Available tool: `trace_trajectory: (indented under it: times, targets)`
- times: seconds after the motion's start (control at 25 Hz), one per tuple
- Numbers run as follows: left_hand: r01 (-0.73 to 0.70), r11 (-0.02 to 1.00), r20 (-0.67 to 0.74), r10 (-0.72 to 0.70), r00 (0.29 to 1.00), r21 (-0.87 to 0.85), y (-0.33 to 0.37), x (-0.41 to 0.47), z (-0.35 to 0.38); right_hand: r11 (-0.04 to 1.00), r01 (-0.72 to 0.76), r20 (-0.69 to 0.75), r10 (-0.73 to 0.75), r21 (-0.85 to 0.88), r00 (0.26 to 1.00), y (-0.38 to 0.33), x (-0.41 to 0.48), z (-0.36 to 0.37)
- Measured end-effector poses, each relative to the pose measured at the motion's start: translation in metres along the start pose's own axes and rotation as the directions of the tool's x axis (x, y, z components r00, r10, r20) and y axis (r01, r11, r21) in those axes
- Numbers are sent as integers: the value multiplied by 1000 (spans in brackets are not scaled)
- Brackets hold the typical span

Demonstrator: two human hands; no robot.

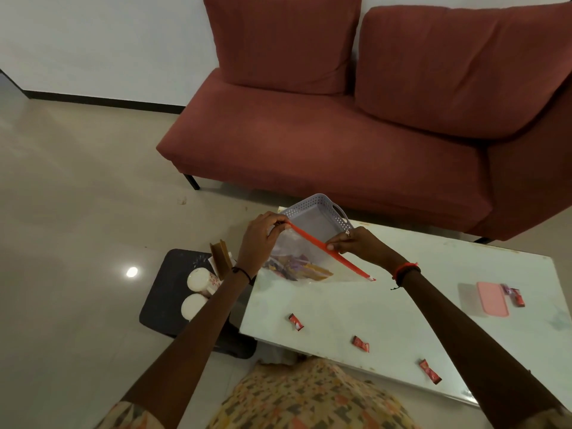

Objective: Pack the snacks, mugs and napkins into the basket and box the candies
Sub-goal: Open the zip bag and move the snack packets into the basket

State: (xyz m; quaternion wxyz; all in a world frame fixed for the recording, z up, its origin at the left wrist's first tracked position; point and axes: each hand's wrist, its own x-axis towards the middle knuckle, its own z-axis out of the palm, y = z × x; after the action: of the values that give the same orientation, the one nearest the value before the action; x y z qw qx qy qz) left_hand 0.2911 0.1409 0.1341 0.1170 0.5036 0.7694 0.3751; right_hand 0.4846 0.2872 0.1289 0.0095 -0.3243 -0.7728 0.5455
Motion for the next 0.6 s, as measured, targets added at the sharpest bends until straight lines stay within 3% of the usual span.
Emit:
trace_trajectory:
  times: [0.36, 0.6]
  targets:
    - [-13, 1000, -43, 12, 999, -19, -5, -8, -6, 997, 13, 5, -13, 70, 1000, 1, 4, 12]
    - [-6, 1000, -86, 3, 996, -26, -3, -11, -6, 943, 198, 19, -200, -266, 980, -6, 4, 19]
